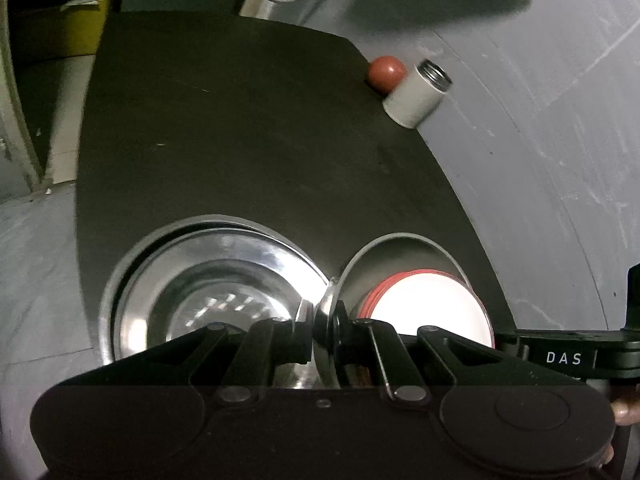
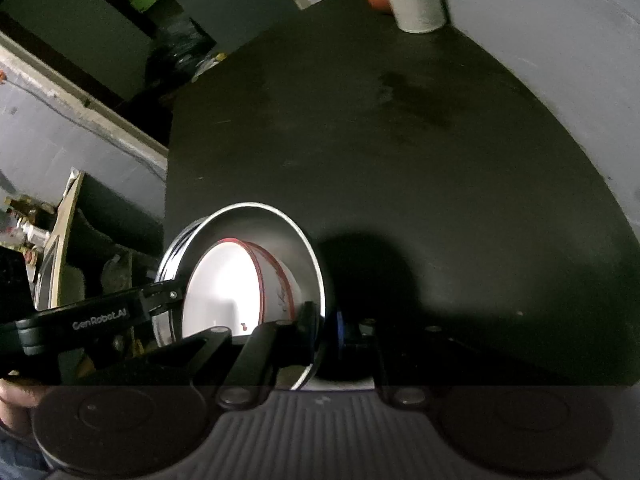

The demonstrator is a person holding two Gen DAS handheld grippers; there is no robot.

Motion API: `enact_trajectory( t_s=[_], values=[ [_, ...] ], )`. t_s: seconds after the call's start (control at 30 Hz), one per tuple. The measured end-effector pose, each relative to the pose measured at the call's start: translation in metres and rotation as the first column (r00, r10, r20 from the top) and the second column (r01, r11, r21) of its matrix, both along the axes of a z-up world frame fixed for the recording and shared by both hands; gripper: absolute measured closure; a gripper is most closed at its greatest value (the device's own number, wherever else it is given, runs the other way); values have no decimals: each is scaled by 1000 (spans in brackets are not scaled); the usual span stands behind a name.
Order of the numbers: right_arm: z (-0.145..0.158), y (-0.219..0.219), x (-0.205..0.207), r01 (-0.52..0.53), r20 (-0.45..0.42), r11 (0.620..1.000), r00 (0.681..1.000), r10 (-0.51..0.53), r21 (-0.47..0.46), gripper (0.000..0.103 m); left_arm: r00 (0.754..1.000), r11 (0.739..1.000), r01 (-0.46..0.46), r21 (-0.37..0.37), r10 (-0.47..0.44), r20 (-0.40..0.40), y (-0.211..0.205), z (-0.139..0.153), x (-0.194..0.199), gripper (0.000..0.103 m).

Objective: Organize plates and bowls
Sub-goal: 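Lift the steel bowl with nested white bowls toward the steel plate stack, then lower the steel bowl onto the steel plate stack with the left gripper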

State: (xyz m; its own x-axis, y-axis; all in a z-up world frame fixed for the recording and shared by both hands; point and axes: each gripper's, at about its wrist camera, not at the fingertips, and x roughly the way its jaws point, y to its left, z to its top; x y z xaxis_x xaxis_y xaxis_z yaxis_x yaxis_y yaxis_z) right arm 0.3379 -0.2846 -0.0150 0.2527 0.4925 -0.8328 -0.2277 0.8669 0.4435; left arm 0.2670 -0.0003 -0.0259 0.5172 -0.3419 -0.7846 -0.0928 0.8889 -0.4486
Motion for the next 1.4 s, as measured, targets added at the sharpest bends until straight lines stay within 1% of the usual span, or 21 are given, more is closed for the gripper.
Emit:
enact_trajectory(
  t_s=[0.37, 0.57, 0.8, 1.13, 1.4],
  values=[
    [4, 42, 10, -110, 4, 994, 994, 110, 2, 92, 993, 993, -116, 0, 116, -14, 37, 0, -15, 94],
    [2, 68, 12, -181, -6, 984, 984, 181, 0, 92, 985, 985, -172, 2, 172, -27, 53, -3, -25, 94],
    [2, 87, 14, -235, -19, 972, 972, 235, 0, 92, 971, 972, -235, 4, 235, -47, 69, -7, -36, 94],
    [-2, 114, 14, -317, -42, 948, 948, 317, -5, 92, 954, 957, -291, 12, 292, -69, 84, -13, -48, 95],
    [-3, 118, 17, -340, -42, 940, 940, 339, -7, 92, 949, 952, -306, 10, 306, -73, 87, -17, -45, 95]
  ],
)
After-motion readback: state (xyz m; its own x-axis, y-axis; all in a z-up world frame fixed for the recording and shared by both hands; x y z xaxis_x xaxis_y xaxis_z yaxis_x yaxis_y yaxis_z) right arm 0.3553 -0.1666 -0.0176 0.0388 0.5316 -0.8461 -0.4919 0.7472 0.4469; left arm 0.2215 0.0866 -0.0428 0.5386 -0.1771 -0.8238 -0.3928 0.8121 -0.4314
